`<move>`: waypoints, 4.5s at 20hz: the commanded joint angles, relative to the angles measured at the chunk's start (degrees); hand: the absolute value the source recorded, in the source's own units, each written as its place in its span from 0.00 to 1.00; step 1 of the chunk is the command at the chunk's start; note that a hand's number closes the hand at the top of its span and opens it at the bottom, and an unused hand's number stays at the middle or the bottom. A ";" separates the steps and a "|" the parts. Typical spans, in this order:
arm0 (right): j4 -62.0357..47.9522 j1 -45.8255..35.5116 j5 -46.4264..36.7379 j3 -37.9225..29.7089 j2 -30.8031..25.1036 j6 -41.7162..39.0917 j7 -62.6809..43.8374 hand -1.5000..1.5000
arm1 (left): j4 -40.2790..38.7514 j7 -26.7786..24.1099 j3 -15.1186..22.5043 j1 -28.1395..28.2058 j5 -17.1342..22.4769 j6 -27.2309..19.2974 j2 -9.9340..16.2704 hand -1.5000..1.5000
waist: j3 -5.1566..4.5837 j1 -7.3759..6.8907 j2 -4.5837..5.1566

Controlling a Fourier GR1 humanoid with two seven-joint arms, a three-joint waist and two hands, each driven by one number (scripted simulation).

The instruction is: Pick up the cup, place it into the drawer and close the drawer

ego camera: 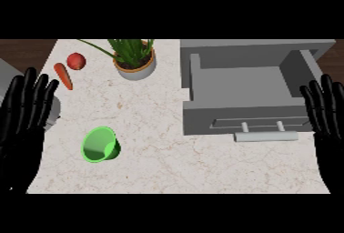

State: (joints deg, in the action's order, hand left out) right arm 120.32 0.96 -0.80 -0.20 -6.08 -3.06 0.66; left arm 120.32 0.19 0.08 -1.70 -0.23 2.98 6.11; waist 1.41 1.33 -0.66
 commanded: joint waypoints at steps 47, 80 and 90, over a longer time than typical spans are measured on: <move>-3.94 -8.72 5.31 -0.23 2.52 -0.70 -8.53 0.00 | -32.69 -2.68 -11.33 -2.44 24.80 40.55 8.66 0.00 | -1.43 -1.26 0.69; -1.25 -4.72 10.96 -3.36 0.56 -5.32 -9.14 0.00 | -83.91 -47.50 -6.73 -16.22 -5.01 34.99 11.00 0.00 | -1.47 -0.69 0.83; -3.50 -9.71 7.31 -1.63 2.33 -2.00 -10.12 0.00 | -92.52 -52.39 -4.30 -21.63 -6.35 34.65 11.73 0.00 | -1.54 -0.58 1.06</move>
State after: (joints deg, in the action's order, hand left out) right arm 119.71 -5.83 6.88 -0.62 -3.77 -5.96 -9.82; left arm 31.38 -44.85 -4.85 -21.24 -6.14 31.05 17.92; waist -0.10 0.71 0.24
